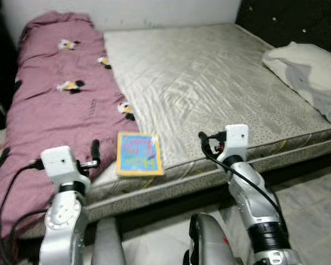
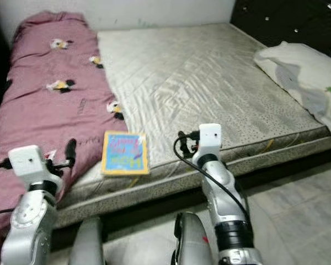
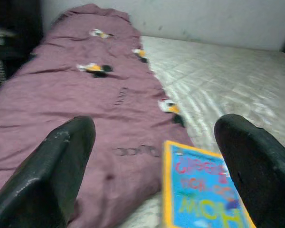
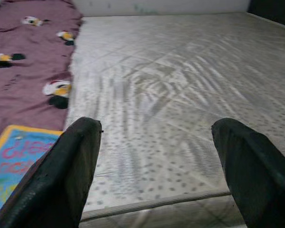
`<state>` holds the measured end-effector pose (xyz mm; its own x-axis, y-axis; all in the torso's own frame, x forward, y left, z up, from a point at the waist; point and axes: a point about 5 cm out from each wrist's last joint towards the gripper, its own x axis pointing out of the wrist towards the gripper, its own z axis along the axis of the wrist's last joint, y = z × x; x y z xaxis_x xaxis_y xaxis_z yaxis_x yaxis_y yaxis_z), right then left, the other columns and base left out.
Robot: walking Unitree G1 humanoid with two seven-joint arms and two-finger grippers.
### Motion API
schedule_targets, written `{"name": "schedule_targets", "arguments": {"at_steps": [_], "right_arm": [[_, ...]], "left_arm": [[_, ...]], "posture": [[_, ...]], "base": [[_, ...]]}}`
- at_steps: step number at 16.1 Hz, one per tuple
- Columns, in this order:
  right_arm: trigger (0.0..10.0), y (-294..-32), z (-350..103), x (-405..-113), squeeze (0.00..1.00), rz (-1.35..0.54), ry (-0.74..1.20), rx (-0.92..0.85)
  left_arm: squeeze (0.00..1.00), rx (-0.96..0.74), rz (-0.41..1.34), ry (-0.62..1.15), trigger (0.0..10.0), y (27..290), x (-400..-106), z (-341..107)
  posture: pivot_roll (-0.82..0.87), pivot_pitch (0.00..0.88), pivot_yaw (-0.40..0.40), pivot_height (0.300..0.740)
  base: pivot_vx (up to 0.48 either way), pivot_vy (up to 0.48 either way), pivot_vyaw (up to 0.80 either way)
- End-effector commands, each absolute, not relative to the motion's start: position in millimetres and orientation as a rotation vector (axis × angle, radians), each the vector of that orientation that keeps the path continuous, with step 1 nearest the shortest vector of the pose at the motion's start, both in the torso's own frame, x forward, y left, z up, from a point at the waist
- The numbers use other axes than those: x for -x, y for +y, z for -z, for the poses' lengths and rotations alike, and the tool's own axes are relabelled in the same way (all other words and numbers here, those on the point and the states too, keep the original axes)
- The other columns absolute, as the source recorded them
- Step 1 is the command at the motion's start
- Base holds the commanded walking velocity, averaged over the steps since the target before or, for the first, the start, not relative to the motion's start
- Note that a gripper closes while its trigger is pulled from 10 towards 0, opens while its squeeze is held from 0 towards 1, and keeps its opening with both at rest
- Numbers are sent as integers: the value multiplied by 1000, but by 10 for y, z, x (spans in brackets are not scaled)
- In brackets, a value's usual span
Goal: Clean up the room
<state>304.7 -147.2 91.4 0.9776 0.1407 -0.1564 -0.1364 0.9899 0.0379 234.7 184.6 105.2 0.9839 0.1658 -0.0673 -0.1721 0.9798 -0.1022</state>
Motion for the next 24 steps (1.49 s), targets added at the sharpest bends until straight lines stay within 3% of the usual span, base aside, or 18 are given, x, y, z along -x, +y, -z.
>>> {"name": "schedule_targets", "arguments": {"at_steps": [1, 10, 19, 24], "right_arm": [[10000, -1455, -938, -3065, 0, -149, 158, -29], [10000, -1395, -951, -3065, 0, -200, 151, -26], [10000, -1392, -954, -3069, 0, -209, 150, -26], [10000, -1392, -956, -3069, 0, -205, 150, -26]], "left_arm": [[0, 105, -167, 49, 10000, 1864, -2341, -1075], [0, 110, -182, 73, 10000, 1863, -2343, -1037], [0, 116, -180, 75, 10000, 1855, -2358, -1043], [0, 128, -142, 35, 10000, 1819, -2359, -1095]], "posture": [[-19, 6, -44, 602], [-13, 2, -49, 602], [-18, 4, -47, 602], [-20, 6, -47, 602]], "base": [[330, 0, 0], [101, 0, 0], [0, 447, 0], [0, 0, 0]]}}
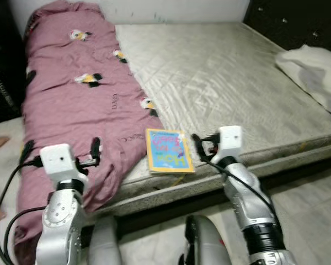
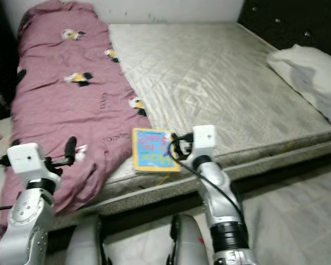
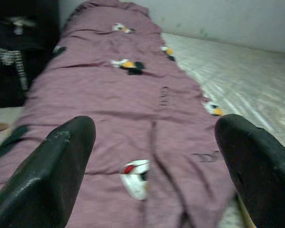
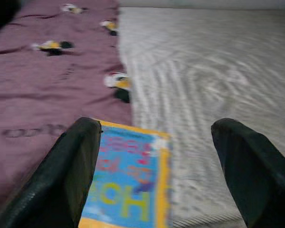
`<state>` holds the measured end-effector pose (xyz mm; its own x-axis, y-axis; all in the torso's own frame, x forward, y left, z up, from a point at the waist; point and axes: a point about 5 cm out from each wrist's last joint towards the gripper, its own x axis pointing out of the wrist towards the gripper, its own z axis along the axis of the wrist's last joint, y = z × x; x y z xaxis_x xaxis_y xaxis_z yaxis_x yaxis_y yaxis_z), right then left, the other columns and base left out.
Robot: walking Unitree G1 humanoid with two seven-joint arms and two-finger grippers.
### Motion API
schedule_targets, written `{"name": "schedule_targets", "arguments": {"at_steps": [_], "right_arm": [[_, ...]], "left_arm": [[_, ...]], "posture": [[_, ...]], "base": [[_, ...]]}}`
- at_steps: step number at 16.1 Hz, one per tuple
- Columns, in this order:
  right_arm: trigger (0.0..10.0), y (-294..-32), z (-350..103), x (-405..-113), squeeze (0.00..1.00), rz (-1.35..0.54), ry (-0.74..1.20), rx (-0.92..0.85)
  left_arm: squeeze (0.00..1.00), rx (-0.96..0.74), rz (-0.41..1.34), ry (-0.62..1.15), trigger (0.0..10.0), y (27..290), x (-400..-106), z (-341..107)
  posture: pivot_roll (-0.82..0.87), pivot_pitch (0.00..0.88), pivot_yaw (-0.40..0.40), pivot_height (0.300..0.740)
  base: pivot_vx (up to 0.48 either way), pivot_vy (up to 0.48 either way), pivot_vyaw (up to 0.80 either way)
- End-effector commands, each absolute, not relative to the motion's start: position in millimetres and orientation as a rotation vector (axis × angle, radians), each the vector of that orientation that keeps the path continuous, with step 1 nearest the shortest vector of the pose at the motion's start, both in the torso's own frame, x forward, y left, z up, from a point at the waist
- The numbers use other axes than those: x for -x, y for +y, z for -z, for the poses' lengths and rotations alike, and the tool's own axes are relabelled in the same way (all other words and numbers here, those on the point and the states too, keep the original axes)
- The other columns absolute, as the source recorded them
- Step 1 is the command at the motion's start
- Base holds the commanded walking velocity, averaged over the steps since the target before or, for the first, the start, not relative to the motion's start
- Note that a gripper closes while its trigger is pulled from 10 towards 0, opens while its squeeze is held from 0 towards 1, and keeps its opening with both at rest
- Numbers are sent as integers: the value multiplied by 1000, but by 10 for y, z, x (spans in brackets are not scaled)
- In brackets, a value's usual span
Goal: Clean up the room
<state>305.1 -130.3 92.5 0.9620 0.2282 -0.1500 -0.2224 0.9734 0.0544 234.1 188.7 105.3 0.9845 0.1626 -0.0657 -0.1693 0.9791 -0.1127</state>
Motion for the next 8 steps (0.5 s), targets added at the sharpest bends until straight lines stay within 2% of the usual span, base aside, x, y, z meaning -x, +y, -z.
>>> {"name": "schedule_targets", "arguments": {"at_steps": [1, 8], "right_arm": [[10000, -1391, -957, -3069, 0, -205, 149, -25], [10000, -1402, -969, -3067, 0, -201, 142, -18]], "left_arm": [[0, 128, -142, 34, 10000, 1822, -2360, -1096], [0, 135, -134, 28, 10000, 1814, -2356, -1102]], "posture": [[-22, 6, -46, 602], [-24, 8, -47, 602]], "base": [[277, 0, 0], [357, 0, 0]]}}
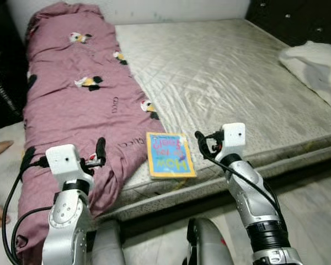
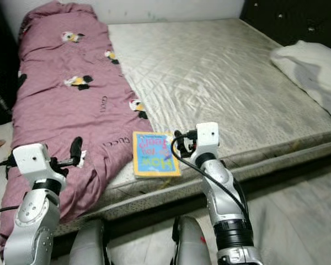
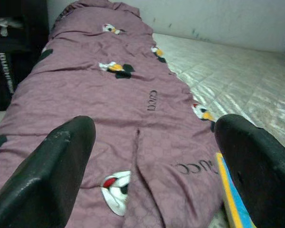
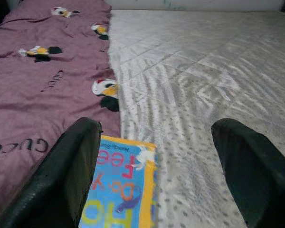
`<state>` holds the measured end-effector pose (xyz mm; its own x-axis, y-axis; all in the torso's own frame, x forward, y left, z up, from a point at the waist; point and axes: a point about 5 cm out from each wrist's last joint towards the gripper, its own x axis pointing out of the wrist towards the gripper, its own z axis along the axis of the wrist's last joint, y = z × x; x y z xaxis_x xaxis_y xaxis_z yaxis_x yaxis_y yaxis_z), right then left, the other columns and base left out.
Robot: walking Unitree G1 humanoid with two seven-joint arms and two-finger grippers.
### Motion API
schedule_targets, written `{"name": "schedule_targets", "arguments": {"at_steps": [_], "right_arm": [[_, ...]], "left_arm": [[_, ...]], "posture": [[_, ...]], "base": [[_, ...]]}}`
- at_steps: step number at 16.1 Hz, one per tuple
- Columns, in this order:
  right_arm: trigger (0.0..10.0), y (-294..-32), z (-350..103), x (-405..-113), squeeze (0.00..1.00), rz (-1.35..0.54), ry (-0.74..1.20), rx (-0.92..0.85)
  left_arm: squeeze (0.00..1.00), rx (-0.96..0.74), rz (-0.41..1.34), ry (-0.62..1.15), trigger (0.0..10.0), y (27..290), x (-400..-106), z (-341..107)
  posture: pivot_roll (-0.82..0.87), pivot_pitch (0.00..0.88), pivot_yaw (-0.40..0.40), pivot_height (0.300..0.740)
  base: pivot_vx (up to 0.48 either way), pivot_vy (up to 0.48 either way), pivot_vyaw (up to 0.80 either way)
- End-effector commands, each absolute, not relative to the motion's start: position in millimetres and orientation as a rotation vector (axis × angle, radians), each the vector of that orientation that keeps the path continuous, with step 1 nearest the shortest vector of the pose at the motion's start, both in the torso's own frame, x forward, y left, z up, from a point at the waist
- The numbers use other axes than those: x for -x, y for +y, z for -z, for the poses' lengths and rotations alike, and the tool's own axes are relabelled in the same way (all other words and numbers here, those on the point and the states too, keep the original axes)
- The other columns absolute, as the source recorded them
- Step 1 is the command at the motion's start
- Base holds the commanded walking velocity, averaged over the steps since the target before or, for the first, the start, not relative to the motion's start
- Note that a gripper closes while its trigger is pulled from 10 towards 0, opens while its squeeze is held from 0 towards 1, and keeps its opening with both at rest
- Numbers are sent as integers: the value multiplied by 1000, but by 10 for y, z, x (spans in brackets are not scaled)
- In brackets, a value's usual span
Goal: Clean up the room
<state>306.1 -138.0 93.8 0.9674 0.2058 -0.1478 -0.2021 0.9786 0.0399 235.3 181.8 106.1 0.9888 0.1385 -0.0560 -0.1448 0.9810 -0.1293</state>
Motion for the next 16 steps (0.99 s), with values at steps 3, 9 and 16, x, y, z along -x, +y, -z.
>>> {"name": "schedule_targets", "arguments": {"at_steps": [3, 9, 16], "right_arm": [[10000, -1405, -988, -3082, 0, -198, 136, -12], [10000, -1415, -986, -3075, 0, -193, 133, -10], [10000, -1468, -1017, -3012, 0, -184, 125, -46]], "left_arm": [[0, 135, -131, 28, 10000, 1814, -2368, -1103], [0, 136, -130, 41, 10000, 1810, -2367, -1086], [0, 172, -64, 153, 10000, 1715, -2489, -933]], "posture": [[-28, 27, -48, 602], [-26, 18, -46, 602], [-44, 39, -47, 577]], "base": [[390, 0, 0], [335, 0, 0], [0, 0, 0]]}}
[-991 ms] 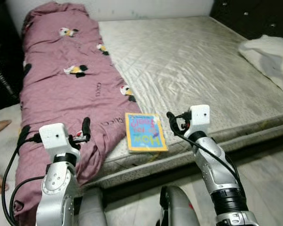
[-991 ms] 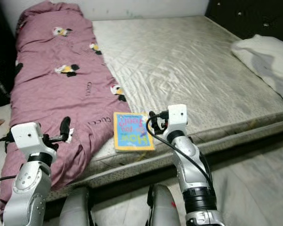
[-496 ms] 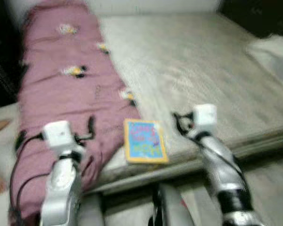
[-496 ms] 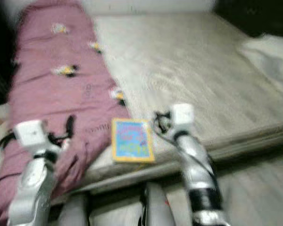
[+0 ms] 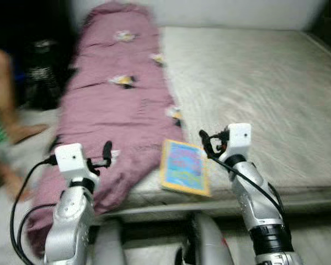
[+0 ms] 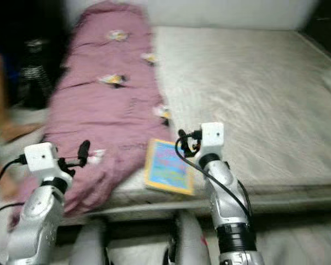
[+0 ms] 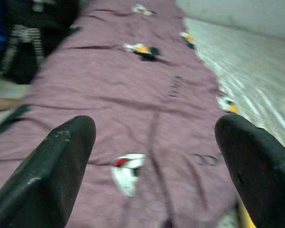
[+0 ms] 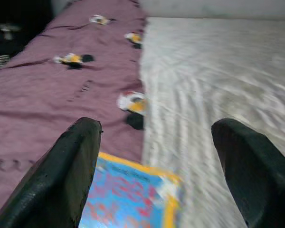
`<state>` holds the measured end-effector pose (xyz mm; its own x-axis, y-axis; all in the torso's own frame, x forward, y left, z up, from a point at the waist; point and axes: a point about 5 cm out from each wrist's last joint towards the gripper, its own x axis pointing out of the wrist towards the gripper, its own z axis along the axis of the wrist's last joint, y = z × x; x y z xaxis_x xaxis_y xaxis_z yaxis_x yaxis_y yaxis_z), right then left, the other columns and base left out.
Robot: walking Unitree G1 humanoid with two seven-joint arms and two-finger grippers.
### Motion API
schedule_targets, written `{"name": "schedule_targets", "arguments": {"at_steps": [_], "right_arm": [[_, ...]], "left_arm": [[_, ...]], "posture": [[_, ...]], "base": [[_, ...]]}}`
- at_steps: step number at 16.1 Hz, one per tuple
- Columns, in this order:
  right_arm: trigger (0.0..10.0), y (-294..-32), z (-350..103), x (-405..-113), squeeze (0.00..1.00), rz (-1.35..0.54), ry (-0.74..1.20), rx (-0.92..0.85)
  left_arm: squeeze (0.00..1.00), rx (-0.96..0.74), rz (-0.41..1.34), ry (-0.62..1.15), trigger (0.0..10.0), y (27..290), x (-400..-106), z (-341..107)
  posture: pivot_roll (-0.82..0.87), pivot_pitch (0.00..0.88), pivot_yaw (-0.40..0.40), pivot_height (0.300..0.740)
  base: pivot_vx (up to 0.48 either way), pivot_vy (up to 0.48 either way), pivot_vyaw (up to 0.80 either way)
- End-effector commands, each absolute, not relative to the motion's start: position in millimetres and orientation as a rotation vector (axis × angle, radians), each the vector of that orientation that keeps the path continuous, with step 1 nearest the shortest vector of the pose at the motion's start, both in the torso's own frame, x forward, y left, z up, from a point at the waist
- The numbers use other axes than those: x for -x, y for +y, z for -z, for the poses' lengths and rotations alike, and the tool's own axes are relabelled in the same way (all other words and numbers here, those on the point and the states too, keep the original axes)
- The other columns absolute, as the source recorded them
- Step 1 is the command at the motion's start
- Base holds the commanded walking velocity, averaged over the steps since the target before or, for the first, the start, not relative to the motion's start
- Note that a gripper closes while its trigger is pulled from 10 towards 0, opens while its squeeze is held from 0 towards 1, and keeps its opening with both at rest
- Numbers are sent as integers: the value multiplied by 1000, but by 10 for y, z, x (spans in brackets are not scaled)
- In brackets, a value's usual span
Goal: Clean up the room
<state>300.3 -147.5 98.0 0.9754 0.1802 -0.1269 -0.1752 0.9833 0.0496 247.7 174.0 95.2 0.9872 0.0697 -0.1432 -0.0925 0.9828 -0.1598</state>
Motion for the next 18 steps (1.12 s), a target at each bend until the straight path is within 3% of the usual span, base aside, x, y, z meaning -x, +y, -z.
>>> {"name": "schedule_targets", "arguments": {"at_steps": [1, 4, 12, 18], "right_arm": [[10000, -1476, -1020, -3003, 0, -181, 125, -45], [10000, -1506, -1015, -2983, 0, -166, 130, -40], [10000, -1625, -1062, -2886, 0, -139, 134, -12], [10000, -1707, -1098, -2742, 0, -119, 146, -3]], "left_arm": [[0, 172, -60, 156, 10000, 1707, -2500, -929], [0, 177, -41, 165, 10000, 1661, -2511, -927], [0, 213, 17, 184, 10000, 1597, -2728, -900], [0, 245, 61, 227, 10000, 1508, -2937, -846]], "posture": [[-46, 41, -45, 567], [-55, 47, -38, 527], [-85, 70, -48, 527], [-144, 126, -46, 458]], "base": [[0, 0, 0], [0, 0, 0], [0, 0, 0], [0, 0, 0]]}}
